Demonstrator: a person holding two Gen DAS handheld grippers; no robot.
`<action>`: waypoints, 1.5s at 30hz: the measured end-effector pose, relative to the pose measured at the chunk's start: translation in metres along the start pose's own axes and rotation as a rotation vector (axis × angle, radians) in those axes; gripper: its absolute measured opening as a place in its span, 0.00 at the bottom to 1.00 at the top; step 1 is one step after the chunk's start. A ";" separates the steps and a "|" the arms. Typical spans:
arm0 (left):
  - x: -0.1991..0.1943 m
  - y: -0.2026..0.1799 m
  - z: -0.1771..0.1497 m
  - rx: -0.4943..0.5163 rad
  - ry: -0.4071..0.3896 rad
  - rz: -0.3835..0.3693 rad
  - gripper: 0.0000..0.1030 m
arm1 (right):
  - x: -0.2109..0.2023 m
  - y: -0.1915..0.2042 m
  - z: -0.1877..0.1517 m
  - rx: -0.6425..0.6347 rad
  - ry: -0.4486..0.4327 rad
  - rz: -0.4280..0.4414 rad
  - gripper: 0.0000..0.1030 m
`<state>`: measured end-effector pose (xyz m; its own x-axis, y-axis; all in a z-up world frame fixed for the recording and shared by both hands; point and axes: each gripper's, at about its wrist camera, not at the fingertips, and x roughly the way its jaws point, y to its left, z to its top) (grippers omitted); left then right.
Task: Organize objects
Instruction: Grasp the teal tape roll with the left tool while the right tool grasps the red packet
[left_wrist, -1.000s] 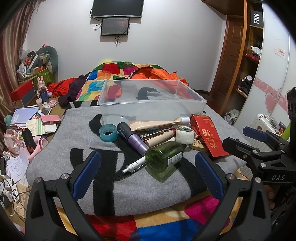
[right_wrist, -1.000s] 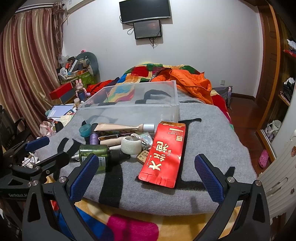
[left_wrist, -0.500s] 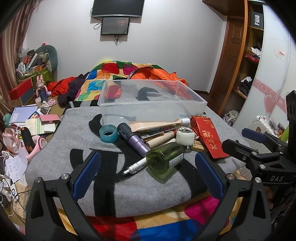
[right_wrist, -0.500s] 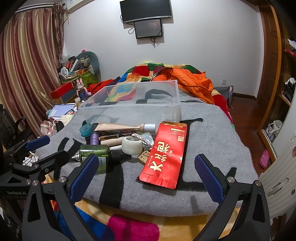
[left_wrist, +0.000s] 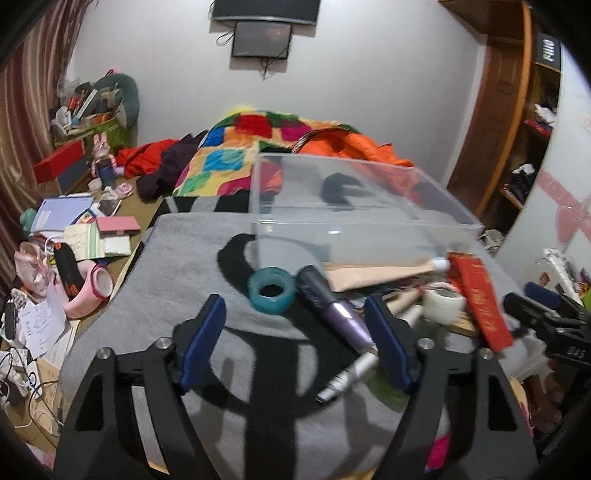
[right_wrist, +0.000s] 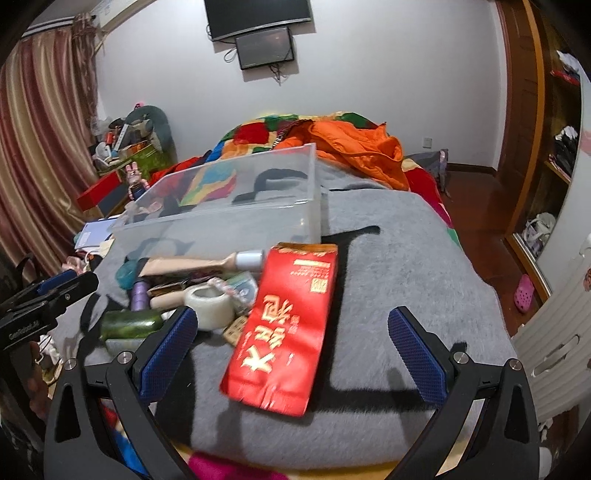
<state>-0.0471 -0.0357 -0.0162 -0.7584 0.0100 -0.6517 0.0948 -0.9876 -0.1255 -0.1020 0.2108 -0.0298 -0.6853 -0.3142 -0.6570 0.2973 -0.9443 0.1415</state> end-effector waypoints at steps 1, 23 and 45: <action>0.005 0.003 0.001 0.000 0.008 0.009 0.68 | 0.003 -0.001 0.002 0.003 0.000 -0.006 1.00; 0.070 0.014 0.009 0.058 0.148 0.035 0.49 | 0.062 -0.005 0.015 0.024 0.086 -0.053 0.69; 0.007 0.015 0.028 0.002 -0.013 -0.015 0.37 | 0.010 -0.017 0.033 0.066 -0.047 0.002 0.51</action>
<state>-0.0688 -0.0553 -0.0017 -0.7680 0.0232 -0.6401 0.0818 -0.9876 -0.1339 -0.1358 0.2202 -0.0137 -0.7156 -0.3191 -0.6214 0.2555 -0.9475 0.1923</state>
